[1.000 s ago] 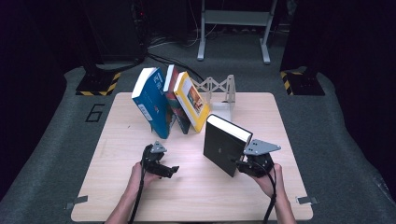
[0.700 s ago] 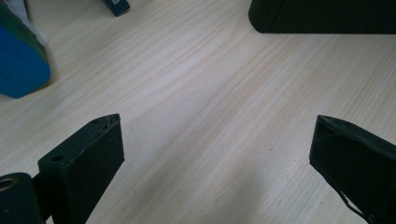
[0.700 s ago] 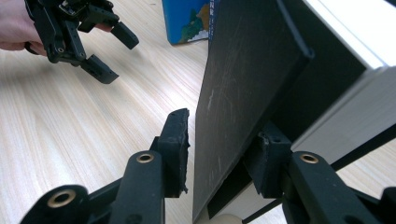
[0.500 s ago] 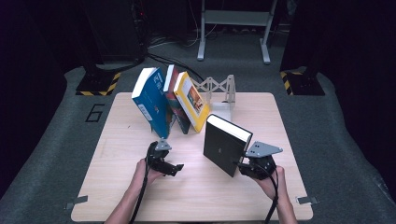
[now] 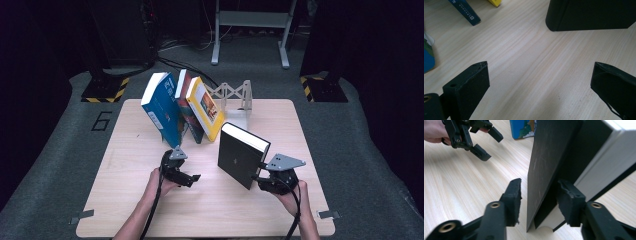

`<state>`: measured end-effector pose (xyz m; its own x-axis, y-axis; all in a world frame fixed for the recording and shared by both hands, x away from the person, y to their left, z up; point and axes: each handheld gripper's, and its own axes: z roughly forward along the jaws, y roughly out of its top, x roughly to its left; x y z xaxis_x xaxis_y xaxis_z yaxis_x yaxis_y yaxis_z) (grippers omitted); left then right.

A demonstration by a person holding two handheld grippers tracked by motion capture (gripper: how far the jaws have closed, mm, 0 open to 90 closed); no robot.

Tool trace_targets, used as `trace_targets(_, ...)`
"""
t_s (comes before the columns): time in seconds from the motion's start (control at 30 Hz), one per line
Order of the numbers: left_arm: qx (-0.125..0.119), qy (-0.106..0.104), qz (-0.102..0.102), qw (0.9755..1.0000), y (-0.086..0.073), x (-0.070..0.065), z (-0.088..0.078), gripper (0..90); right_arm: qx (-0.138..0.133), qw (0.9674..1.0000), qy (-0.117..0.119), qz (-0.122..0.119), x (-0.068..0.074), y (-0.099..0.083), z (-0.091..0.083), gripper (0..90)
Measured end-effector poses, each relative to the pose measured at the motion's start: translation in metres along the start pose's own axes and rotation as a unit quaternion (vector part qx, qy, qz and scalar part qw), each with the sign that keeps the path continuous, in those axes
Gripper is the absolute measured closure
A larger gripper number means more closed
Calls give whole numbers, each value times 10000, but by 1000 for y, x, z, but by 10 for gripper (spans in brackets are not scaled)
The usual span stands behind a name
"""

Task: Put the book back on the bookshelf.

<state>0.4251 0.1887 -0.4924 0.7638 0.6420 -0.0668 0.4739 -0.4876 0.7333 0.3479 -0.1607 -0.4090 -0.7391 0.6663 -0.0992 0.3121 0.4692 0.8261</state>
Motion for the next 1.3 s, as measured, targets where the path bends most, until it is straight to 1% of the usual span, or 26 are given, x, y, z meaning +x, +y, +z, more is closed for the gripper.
trace_targets(0.03, -41, 28, 7, 10000, 0, 0, 1, 22, -17, 10000, 44, -80, -1, -1, 0, 510)
trace_targets(0.07, -48, 9, -3, 10000, 1, 0, 1, 21, 20, 10000, -12, -49, 0, -2, -1, 495)
trace_targets(0.13, -37, -17, 17, 10000, 2, 0, 2, 21, 60, 10000, 56, -12, -1, -5, -3, 453)
trace_targets(0.17, -50, -17, -28, 10000, 2, -1, 2, 21, 60, 10000, 16, 45, -2, -7, -5, 429)
trace_targets(0.23, -18, -42, 11, 10000, 4, 0, 3, 21, 55, 9999, 43, 121, -5, -11, -8, 382)
trace_targets(0.27, -41, -5, 30, 10000, 4, -1, 3, 21, 45, 9998, -9, 190, -6, -13, -10, 342)
trace_targets(0.3, -1, -48, 27, 10000, 4, -1, 3, 21, -22, 9993, 30, 362, -7, -15, -11, 308)
trace_targets(0.33, -23, -48, 21, 10000, 4, -1, 4, 21, -78, 9988, 88, 478, -10, -17, -13, 246)
trace_targets(0.37, -46, -10, 18, 10000, 4, -1, 5, 21, -136, 9981, 55, 593, -13, -19, -14, 220)
trace_targets(0.4, -19, -23, 61, 10000, 4, -1, 5, 21, -146, 9976, -47, 680, -15, -20, -15, 195)
trace_targets(0.43, 24, -72, 33, 10000, 4, -1, 5, 21, -167, 9968, -90, 772, -18, -20, -14, 167)
trace_targets(0.47, -5, -26, 43, 10000, 4, -1, 6, 21, -173, 9968, -68, 780, -21, -20, -12, 160)
trace_targets(0.5, 6, -48, 40, 10000, 4, -1, 6, 21, -182, 9961, -111, 857, -21, -19, -10, 150)
trace_targets(0.63, -18, -20, 46, 10000, 4, -1, 6, 21, -140, 9960, -107, 876, -25, -13, 2, 104)
trace_targets(0.67, -5, -12, 20, 10000, 4, -1, 6, 21, -128, 9957, -98, 917, -25, -11, 5, 105)
trace_targets(0.77, 18, -67, 15, 10000, 4, 0, 5, 21, -46, 9964, -104, 846, -26, -6, 13, 144)
trace_targets(0.8, 3, -32, 22, 10000, 4, 0, 5, 21, -19, 9961, -110, 871, -26, -4, 14, 146)
trace_targets(0.87, 15, -65, 36, 10000, 4, 1, 5, 21, -5, 9965, -123, 828, -26, -2, 17, 203)
trace_targets(0.93, 20, -42, 68, 10000, 5, 0, 5, 21, 46, 9969, -151, 772, -26, -1, 19, 221)
trace_targets(0.97, -23, -16, 66, 10000, 5, 0, 5, 20, 74, 9970, -181, 742, -26, -1, 20, 271)
trace_targets(1.03, -25, -26, 50, 10000, 6, 0, 6, 20, 83, 9976, -201, 656, -27, -1, 21, 279)
trace_targets(1.07, -6, -77, 85, 9999, 7, 1, 5, 18, 75, 9977, -163, 654, -28, -2, 22, 292)
trace_targets(1.1, -31, -49, 48, 10000, 7, 0, 6, 18, 51, 9974, -181, 703, -27, -2, 22, 290)
trace_targets(1.17, -49, -93, 48, 9999, 10, 0, 5, 17, 75, 9971, -186, 732, -27, -1, 23, 271)
trace_targets(1.2, -55, -45, 67, 10000, 11, 0, 5, 17, 84, 9974, -144, 696, -28, -2, 23, 254)
trace_targets(1.3, -110, -78, 80, 9999, 14, -1, 7, 17, 78, 9971, -166, 738, -28, -3, 21, 275)
